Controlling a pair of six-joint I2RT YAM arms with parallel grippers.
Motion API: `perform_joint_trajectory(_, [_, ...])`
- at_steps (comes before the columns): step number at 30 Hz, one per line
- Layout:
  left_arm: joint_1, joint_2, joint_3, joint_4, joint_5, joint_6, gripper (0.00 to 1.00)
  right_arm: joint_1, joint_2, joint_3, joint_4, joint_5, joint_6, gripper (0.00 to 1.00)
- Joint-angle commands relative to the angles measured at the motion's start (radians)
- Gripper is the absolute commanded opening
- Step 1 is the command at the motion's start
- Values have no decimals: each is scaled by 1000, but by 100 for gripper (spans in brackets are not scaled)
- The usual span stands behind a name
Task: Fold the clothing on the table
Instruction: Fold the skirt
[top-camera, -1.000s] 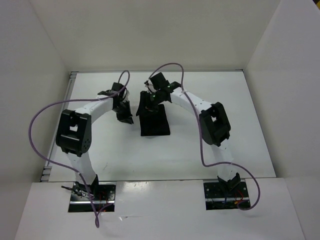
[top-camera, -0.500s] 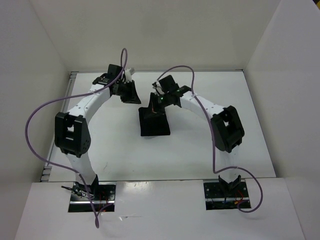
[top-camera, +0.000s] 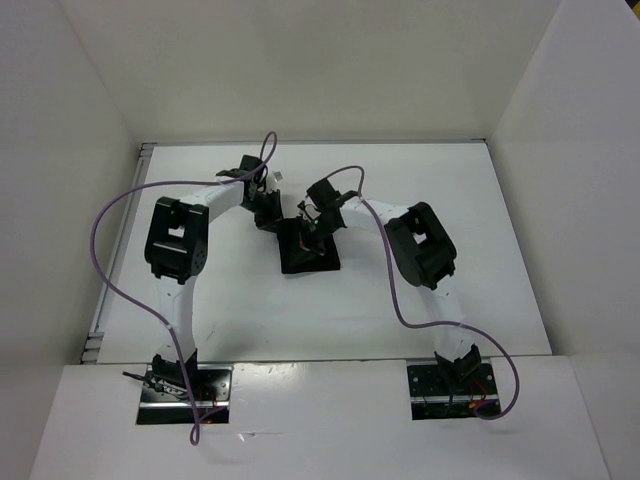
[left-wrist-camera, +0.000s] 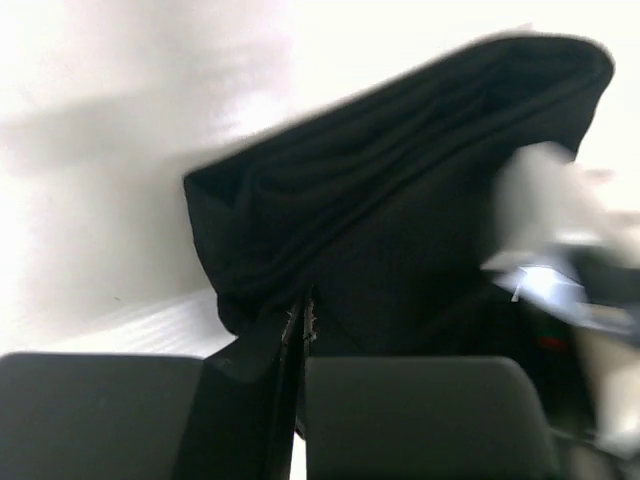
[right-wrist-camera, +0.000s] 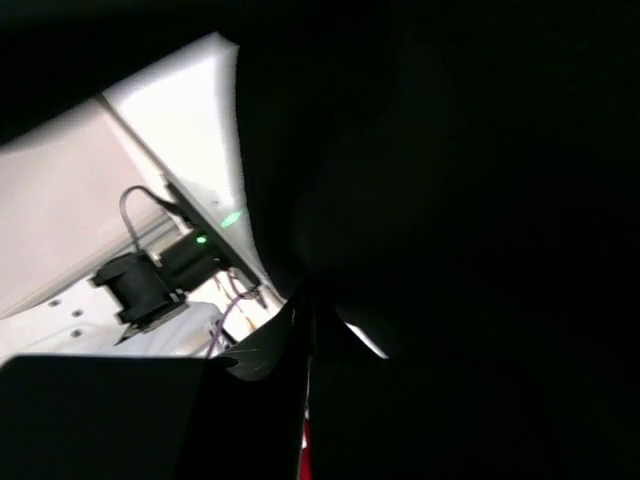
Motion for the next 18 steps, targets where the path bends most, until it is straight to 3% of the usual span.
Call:
perform_joint_trajectory(1, [13, 41, 53, 15, -52, 4, 5, 24, 39, 13, -12, -16, -24, 0])
perform_joint_trajectory(7, [13, 67, 79, 15, -63, -14, 5, 44, 88, 18, -48, 43, -64, 0])
perform_joint_trajectory(11, [24, 8, 98, -3, -49, -14, 7, 53, -20, 52, -98, 114, -94, 0])
perform_joint_trajectory(13, [35, -52, 98, -3, -35, -25, 26, 53, -141, 85, -147, 188, -108, 2])
perform_joint_trajectory(14, [35, -128, 81, -3, -25, -25, 42, 53, -184, 85, -147, 213, -119, 4])
perform_joint_trajectory(16, [44, -219, 44, 13, -25, -34, 55, 44, -332, 66, -147, 324, -128, 11])
perform_joint_trajectory(18, [44, -374, -20, 61, -50, -54, 62, 30, -428, 24, -147, 416, -128, 20])
